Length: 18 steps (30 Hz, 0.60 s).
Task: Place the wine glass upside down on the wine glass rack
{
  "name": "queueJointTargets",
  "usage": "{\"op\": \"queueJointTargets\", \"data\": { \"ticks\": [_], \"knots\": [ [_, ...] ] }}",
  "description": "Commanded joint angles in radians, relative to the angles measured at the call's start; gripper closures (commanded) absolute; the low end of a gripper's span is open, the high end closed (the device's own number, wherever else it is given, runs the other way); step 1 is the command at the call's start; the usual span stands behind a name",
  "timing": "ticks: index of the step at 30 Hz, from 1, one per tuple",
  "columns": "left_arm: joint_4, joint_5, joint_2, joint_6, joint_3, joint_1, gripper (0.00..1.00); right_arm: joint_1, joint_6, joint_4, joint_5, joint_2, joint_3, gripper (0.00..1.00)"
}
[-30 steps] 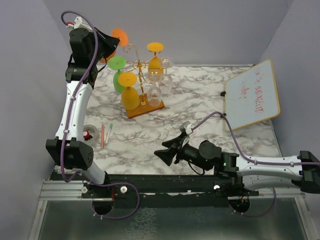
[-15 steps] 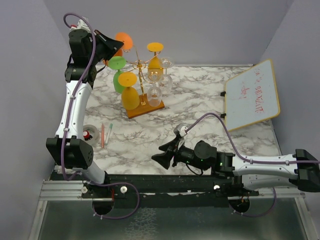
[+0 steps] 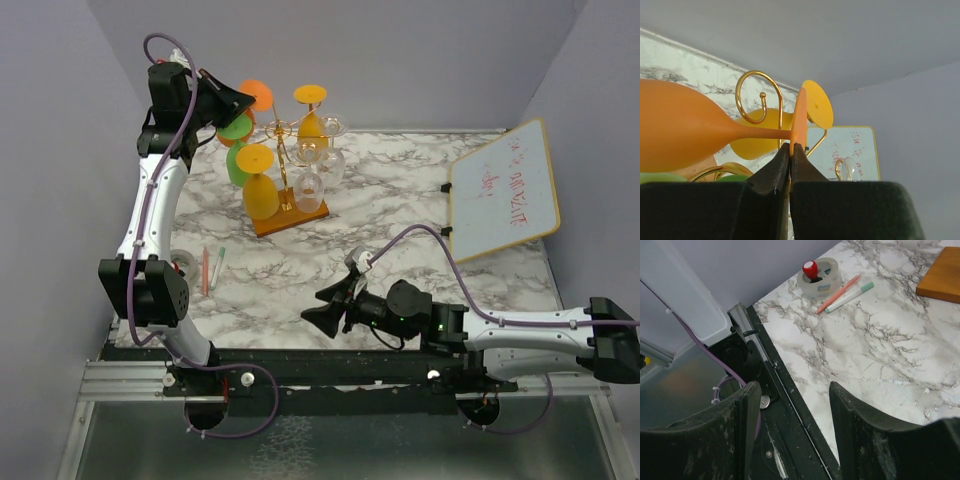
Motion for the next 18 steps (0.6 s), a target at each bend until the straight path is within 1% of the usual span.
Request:
{"op": "queueJointTargets", "data": {
  "ticks": [1, 13, 18],
  "knots": [
    [0.020, 0.082, 0.014, -0.029, 0.038, 0.009, 1.00, 0.005, -0.010, 0.001, -0.010, 0.017, 0.036, 0.39],
    [0.092, 0.151, 0.051, -0.121, 0.036, 0.012, 1.00, 0.005, -0.007, -0.012, 0.009, 0.025, 0.039, 0.39],
    [0.098, 0.153, 0.076, -0.129, 0.057, 0.012, 1.00, 0.005, -0.008, -0.009, 0.014, 0.025, 0.037, 0.39]
  ]
}}
